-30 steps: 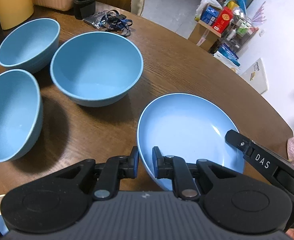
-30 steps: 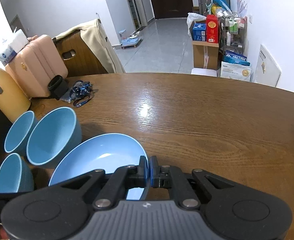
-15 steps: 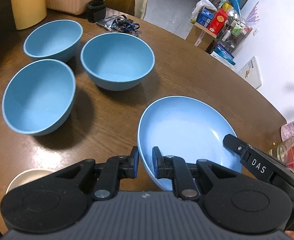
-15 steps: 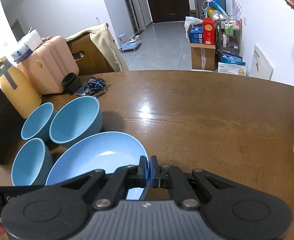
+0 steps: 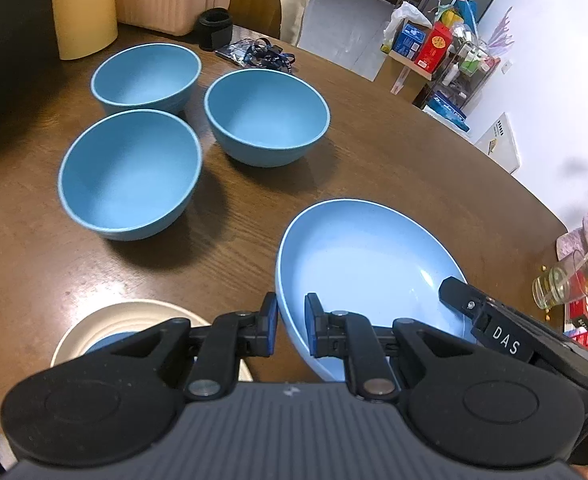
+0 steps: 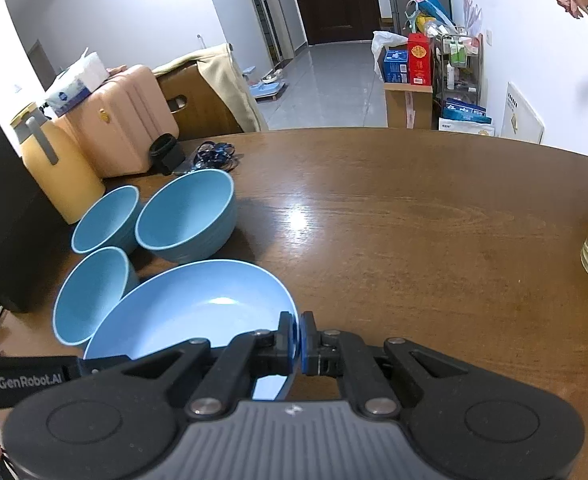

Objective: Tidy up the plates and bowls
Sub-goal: 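Lift the small blue plate with both grippers off the table, then carry the small blue plate with both grippers over the stacked plates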

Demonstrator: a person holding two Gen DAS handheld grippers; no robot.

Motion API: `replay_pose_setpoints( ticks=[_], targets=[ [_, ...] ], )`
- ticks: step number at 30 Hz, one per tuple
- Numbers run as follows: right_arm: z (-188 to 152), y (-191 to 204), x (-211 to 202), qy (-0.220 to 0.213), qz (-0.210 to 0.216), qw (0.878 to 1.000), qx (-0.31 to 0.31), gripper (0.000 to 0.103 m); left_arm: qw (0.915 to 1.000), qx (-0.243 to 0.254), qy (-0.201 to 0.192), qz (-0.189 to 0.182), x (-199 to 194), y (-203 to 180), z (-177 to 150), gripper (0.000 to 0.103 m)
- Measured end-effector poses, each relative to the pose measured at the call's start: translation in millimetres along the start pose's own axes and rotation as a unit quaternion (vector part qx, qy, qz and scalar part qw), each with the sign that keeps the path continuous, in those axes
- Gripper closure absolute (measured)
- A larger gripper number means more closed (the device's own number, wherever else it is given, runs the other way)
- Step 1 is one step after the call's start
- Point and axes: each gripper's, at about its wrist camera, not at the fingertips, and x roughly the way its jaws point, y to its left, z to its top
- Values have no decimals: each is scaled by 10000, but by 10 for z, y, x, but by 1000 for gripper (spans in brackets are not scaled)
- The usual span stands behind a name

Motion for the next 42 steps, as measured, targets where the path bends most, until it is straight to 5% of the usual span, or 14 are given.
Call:
replay_pose_setpoints(
  ticks=[24, 42],
  targets=[
    [-554, 576, -449, -44, 21, 9998, -173, 99, 9999, -147, 66, -29, -460, 559, -469, 88],
    [-848, 944, -367, 182, 204, 9987, -420, 99, 9989, -407, 152, 174, -515, 1002, -656, 88]
  ],
)
